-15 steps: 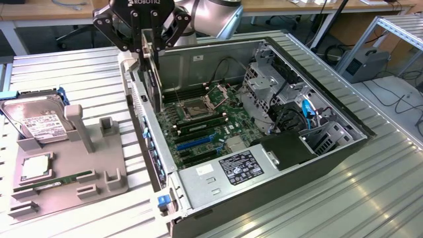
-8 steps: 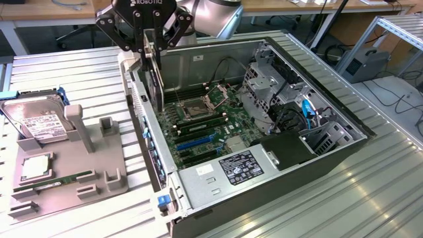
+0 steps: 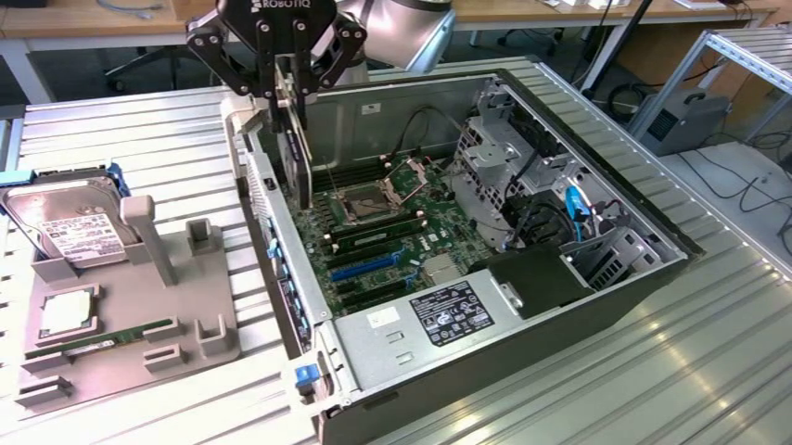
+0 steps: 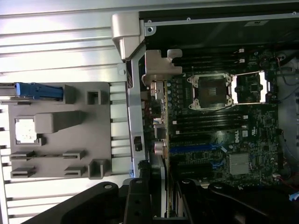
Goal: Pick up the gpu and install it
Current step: 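Pick up the gpu and move the gpu toward the slot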
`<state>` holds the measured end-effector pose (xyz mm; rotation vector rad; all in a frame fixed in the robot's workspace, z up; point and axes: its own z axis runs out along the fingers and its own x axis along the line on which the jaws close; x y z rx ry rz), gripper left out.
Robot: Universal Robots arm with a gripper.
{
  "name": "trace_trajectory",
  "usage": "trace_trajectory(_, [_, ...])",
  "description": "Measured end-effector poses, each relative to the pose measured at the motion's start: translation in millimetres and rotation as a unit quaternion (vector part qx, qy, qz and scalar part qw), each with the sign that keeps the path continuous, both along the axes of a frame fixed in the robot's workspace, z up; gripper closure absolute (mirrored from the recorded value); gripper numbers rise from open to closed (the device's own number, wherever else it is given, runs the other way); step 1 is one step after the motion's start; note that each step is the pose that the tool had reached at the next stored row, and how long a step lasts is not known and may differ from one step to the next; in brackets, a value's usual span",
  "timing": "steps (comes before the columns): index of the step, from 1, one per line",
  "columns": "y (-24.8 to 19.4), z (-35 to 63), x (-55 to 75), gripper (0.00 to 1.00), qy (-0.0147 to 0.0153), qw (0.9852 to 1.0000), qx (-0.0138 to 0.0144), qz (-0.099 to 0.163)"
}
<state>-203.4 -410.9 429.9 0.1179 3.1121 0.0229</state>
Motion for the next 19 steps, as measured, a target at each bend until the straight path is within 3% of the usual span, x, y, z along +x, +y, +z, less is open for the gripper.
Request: trace_trajectory(19, [0.0, -1.1, 10.6, 0.73, 0.0000, 1.0000, 0.0000, 0.000])
